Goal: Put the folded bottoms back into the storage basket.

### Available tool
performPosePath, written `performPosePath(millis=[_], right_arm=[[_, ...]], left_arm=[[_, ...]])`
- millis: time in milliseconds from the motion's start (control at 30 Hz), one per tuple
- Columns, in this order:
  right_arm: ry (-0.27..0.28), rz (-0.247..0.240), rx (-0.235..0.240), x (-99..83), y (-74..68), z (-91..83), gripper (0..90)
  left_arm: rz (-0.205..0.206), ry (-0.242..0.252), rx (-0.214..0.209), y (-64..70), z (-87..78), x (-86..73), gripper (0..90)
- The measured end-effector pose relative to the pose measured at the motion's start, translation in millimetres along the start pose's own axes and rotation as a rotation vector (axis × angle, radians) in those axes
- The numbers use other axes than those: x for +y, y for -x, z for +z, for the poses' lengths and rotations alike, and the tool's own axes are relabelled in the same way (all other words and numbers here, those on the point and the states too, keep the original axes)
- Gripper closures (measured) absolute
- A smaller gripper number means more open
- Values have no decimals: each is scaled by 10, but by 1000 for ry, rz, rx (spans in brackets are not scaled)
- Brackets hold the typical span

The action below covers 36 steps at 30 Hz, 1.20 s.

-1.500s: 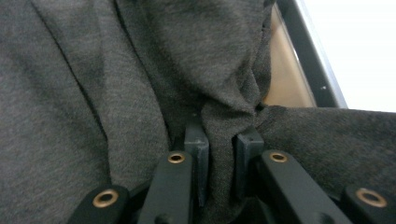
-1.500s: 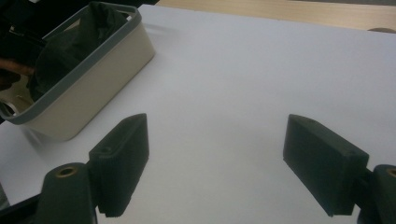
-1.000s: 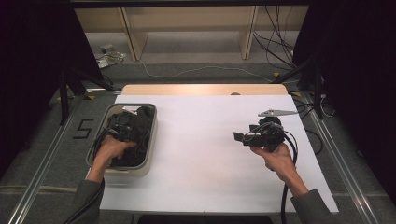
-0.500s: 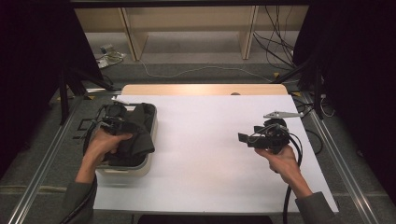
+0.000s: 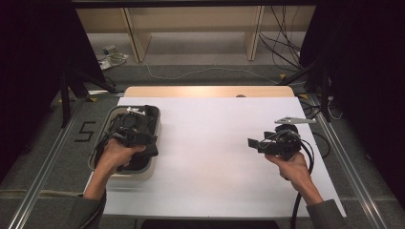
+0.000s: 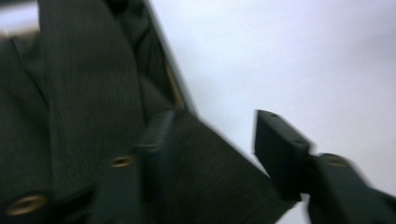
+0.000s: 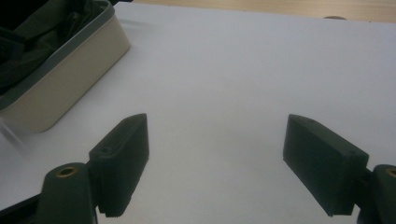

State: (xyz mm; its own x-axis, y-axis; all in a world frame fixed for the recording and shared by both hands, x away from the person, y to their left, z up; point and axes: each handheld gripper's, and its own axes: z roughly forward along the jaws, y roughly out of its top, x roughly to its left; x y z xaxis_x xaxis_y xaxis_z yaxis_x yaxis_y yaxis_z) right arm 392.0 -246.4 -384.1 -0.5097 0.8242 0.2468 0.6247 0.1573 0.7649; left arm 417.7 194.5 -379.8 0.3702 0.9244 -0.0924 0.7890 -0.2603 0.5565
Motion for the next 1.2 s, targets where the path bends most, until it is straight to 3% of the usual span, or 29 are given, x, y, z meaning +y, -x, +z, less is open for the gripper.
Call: performPosePath(millis=[33, 67, 100, 133, 200, 467, 567, 633, 767, 967, 1100, 1200], right_arm=[[-2, 1, -2, -3, 1, -1, 231], [-2, -1, -1, -7, -2, -6, 231], [-2, -1, -1, -7, -2, -6, 231], [-1, -3, -2, -8, -3, -11, 231], [-1, -1, -3, -11, -4, -15, 231], [-2, -5, -4, -21, -5, -22, 231], [-3, -5, -4, -20, -10, -23, 231], [0, -6, -6, -21, -13, -26, 231], [3, -11, -10, -25, -10, -39, 231], [22, -16, -1, -31, -24, -66, 230], [35, -29, 10, -36, -58, -81, 228], [39, -38, 15, -39, -79, -83, 226]], left_arm=[[1, -6, 6, -6, 27, -36, 648], [8, -14, 4, -17, 39, -64, 756], [12, -17, 10, -24, 47, -87, 756], [23, -26, 23, -32, 55, -106, 819], [20, -57, 34, -92, 113, -172, 864], [4, -133, 40, -172, 395, -248, 880], [-3, -119, 30, -170, 355, -229, 822], [2, -105, 3, -148, 297, -207, 678], [32, -86, 47, -119, 242, -178, 631], [14, -34, 68, -141, 194, -155, 514], [8, 3, 67, -118, 120, -119, 409], [1, 38, 30, -74, 65, -88, 360]])
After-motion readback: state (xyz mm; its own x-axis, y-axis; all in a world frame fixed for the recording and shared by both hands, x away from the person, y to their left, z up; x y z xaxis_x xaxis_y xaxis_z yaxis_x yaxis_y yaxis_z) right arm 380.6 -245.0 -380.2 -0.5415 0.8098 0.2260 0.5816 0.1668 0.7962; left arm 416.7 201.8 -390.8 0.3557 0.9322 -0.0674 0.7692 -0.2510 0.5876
